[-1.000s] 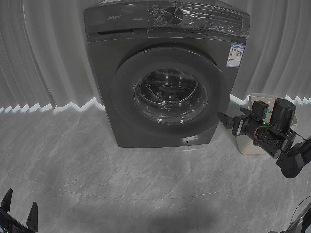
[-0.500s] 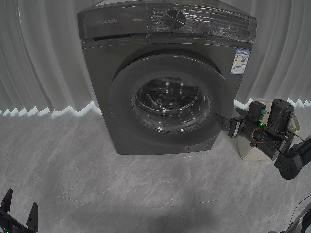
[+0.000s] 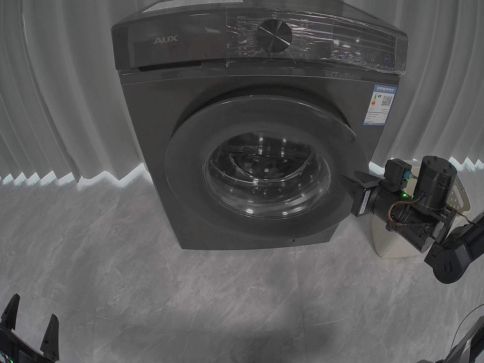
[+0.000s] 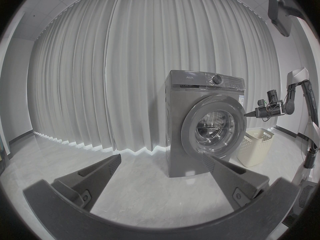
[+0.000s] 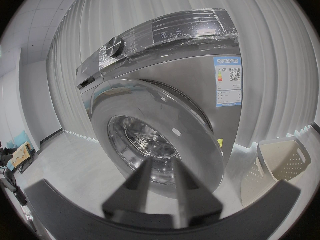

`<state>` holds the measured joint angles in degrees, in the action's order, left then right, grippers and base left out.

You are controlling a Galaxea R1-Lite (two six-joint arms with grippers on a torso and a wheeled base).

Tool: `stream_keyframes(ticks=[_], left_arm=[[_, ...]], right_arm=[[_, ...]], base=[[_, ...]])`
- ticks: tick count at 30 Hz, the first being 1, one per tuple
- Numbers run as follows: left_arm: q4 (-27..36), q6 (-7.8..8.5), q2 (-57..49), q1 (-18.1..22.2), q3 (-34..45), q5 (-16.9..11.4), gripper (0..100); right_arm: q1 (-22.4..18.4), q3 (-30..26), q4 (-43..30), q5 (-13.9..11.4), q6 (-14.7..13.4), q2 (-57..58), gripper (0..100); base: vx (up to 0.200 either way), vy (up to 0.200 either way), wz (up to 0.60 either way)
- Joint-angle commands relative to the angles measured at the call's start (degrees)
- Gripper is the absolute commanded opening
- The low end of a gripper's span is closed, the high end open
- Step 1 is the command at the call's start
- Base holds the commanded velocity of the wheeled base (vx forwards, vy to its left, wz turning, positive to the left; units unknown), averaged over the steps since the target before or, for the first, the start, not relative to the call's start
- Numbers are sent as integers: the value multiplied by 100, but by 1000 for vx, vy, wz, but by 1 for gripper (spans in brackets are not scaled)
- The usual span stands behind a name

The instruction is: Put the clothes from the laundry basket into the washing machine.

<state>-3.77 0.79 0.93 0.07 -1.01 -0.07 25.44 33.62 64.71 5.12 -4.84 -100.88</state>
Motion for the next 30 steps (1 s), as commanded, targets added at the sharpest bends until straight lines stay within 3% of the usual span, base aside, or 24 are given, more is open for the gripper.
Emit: stream_keyframes(ticks=[1, 6, 18, 30], left_arm=[[-1, 17, -93, 1, 101, -1, 100], [-1, 53, -93, 1, 101, 7, 100], [-1, 70, -93, 1, 101, -1, 100], [-1, 97, -93, 1, 101, -1, 100]], right_arm=[[-39, 4, 7, -2, 1, -2, 0], [-39, 13, 7, 7, 1, -11, 0], [-259, 250, 33, -2, 1, -213, 0], [-347, 417, 24, 7, 1, -266, 0]], base=[[0, 0, 0], [0, 0, 0], [200, 0, 0], [0, 0, 0]])
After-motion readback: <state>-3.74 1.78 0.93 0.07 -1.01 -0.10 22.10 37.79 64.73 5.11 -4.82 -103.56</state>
